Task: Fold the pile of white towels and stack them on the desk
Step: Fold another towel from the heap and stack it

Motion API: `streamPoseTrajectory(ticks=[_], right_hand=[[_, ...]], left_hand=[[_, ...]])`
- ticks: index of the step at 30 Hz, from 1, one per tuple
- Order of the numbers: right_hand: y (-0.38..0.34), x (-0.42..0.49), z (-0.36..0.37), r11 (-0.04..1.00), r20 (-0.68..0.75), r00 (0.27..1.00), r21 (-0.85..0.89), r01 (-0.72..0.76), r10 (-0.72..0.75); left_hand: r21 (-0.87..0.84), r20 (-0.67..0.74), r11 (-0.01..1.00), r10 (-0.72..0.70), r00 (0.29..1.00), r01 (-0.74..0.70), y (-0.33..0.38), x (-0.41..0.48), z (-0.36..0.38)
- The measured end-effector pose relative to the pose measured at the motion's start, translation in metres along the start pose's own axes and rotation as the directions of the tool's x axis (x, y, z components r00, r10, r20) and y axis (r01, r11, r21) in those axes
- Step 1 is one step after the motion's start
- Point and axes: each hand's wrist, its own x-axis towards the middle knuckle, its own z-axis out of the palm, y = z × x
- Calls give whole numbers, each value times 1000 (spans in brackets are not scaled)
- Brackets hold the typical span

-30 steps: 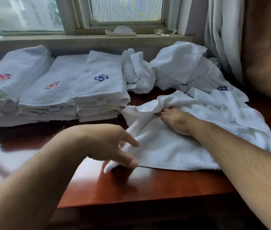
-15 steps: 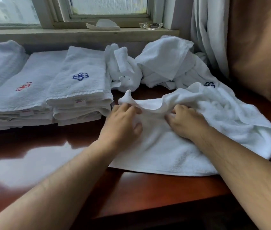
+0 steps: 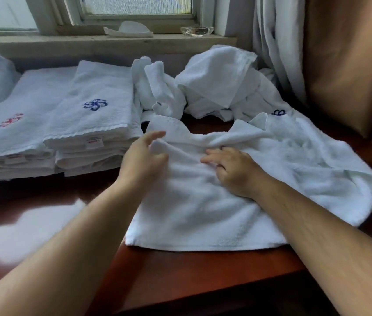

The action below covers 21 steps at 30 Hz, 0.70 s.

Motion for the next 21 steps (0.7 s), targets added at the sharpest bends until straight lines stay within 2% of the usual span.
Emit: streamPoseTrajectory(ticks=[1,2,4,5,7,9,11,13,15,17,19,20,21], right_hand=[[-1,-2,-1,998,-57,998,60,-5,9],[-3,-3,-3,993,-107,994,119,-16,29],[-3,-8,-12,982,-203,975,182,-48,85],[0,-11,-19,984,-274,955,164,-73,117],[15,-17,-38,980,-446,873,75,-182,196],[36,-26,-57,931,-549,782,-17,-364,296],[62,-36,-70,827,-525,731,-87,-555,435],[83,-48,-74,708,-401,677,-92,-700,617],[97,-58,-67,636,-348,618,-74,-768,705],[107,-60,-63,624,-393,582,-27,-781,712],[116,-55,-69,592,-413,540,-1,-806,733],[120,-51,-75,567,-383,530,-21,-824,756],[122,-46,-80,565,-327,546,-43,-824,771]], left_hand=[[311,-28,945,119,993,-104,0,-4,-1],[541,-24,828,190,981,-147,0,-9,0],[749,-11,636,289,957,-184,3,-17,8],[775,1,592,346,938,-219,7,-20,15],[743,64,569,464,884,-353,16,-19,33],[626,222,583,502,836,-517,28,-11,59],[463,408,620,486,773,-634,44,-3,91],[316,528,674,460,714,-668,55,2,123],[319,625,671,382,680,-670,58,3,149],[472,626,590,298,720,-655,51,5,164],[570,546,579,263,795,-583,51,7,168],[612,500,582,240,832,-536,56,9,169],[668,463,543,232,856,-508,63,11,170]])
